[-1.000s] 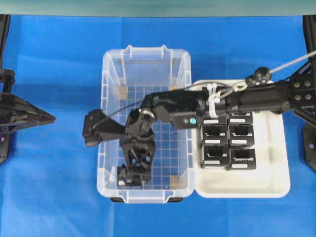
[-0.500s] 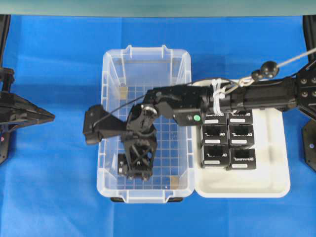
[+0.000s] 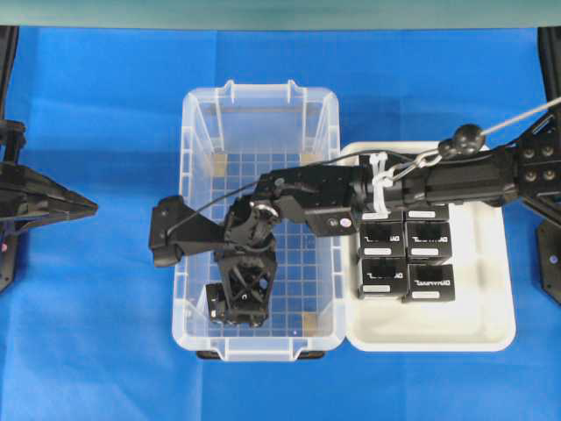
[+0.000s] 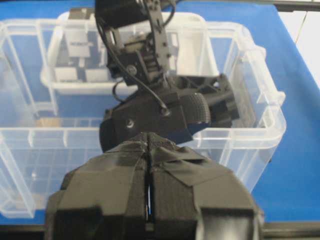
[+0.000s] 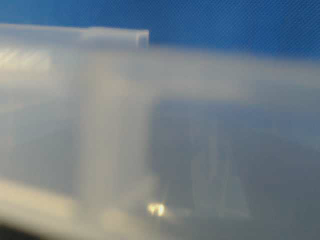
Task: Pick the box from inside the plastic case
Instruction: 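Lift the black box out of the case and carry it right to the tray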
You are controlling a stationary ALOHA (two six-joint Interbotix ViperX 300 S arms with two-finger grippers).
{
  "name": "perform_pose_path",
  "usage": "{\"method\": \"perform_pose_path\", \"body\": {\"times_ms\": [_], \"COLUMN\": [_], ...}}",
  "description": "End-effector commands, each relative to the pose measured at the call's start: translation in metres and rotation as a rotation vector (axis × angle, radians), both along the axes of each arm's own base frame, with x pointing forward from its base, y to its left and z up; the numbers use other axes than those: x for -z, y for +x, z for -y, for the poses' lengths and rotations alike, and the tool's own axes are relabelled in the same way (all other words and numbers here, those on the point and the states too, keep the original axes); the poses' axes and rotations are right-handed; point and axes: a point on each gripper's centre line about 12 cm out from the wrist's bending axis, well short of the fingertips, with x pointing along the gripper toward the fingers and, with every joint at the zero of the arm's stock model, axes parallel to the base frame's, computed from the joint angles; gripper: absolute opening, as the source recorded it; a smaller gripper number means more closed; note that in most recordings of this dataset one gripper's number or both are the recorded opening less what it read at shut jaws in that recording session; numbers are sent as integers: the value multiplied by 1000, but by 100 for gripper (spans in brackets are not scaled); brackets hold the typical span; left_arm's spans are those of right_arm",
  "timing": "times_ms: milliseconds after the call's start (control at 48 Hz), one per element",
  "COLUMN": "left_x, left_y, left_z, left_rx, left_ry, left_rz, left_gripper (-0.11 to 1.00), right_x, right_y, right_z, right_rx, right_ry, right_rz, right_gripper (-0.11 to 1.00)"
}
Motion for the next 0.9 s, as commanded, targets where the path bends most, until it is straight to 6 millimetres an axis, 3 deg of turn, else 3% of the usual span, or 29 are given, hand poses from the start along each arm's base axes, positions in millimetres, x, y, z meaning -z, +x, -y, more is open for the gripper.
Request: {"method": "perform_pose_path", "body": {"times_ms": [0,229,396,584,750,875], "left_x": [-11,-11,-11,-11,-11,-11], "left_y": [2,2,2,2,2,2], "left_z": [0,0,-1,0,0,0], "left_rx": [-1,-1,-3,-1,-1,-1], "left_ry": [1,1,1,1,1,1], "left_rz": [28,26,26,26,28,28], "left_gripper": [-6,-6,-6,-6,-6,-6], "right_x": [8,0,-18,-50,-96,-149], "right_y": [0,3,-1,-9,-16,-28], "right_z": [-1,7,16,22,31,39], "right_rx": [2,2,-24,-32,-26,-30], "right_ry": [-6,-62,-106,-112,-105,-104], "right_rz": [-3,46,56,70,110,164], "right_gripper": [99,96,68,68,68,68]}}
